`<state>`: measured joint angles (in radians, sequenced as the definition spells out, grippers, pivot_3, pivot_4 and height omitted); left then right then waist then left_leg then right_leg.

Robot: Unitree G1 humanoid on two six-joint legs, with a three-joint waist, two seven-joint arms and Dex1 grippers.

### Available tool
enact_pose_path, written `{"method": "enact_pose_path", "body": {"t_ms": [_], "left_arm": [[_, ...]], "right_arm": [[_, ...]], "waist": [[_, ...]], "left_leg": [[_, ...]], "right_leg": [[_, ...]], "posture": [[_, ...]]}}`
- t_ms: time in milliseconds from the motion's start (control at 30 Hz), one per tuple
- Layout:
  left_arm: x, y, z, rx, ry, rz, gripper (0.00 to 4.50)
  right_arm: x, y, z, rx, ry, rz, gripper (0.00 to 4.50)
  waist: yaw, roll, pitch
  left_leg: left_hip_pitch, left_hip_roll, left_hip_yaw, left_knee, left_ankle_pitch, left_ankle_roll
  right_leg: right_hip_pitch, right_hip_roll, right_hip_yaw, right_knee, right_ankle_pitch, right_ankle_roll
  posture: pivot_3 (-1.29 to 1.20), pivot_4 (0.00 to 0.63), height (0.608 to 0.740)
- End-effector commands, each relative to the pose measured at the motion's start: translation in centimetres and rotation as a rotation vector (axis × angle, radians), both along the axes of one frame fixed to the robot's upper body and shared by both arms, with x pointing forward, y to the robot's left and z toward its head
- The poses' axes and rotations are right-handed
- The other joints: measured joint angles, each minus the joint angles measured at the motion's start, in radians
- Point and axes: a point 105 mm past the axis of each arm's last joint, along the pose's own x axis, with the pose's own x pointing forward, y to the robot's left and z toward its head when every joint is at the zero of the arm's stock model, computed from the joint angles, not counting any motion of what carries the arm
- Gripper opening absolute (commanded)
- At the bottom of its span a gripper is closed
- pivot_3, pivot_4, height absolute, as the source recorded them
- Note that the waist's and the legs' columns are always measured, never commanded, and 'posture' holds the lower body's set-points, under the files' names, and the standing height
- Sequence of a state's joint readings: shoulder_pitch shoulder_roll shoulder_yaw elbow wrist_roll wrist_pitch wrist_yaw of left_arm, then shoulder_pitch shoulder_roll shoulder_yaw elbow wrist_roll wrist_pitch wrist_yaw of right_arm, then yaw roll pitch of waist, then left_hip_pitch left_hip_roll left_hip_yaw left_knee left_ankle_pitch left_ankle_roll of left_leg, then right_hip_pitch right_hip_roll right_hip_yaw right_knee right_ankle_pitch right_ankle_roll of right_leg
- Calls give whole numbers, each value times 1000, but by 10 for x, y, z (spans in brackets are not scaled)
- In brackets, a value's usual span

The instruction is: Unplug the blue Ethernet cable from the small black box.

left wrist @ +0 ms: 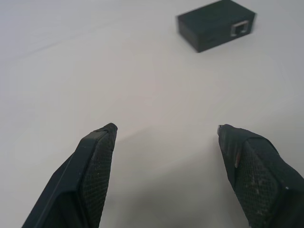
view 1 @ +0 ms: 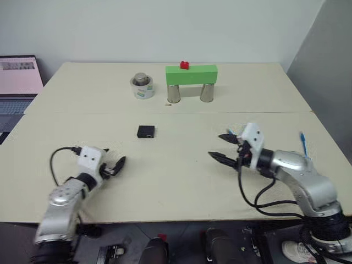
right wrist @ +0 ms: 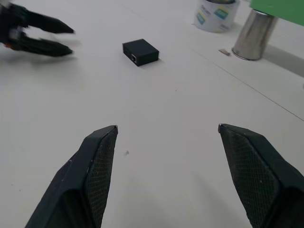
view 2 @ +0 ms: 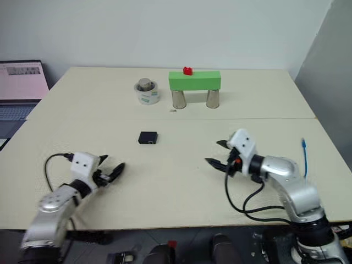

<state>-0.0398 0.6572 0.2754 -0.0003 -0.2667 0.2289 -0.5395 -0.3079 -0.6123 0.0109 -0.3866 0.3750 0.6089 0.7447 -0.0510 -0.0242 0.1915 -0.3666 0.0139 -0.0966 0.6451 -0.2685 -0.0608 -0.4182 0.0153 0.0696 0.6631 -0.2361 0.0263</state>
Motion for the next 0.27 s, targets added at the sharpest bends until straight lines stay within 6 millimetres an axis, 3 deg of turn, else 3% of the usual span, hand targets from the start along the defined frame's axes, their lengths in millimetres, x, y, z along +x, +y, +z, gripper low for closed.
{"method": "enact_pose_path", "body": {"t_ms": [33,133,267], "left_arm": [[0,2,34,8,-65,-31,3596],[0,2,46,31,-66,-63,3596],[0,-1,56,42,-56,-118,3596]], "right_arm": [[4,-34,12,-11,-35,-91,3582],[5,-51,11,-22,-17,-133,3582],[3,-56,6,-64,1,-123,3582]], "waist": [[3,0,0],[1,-1,0],[-1,-1,0]], "left_leg": [[1,0,1,0,0,0],[2,0,3,0,0,0],[1,0,3,-2,0,0]], "right_leg": [[2,0,0,-1,0,0],[3,-1,1,-3,0,0],[2,-1,1,-3,2,4]], "posture": [[0,150,740],[0,150,740],[0,150,740]]}}
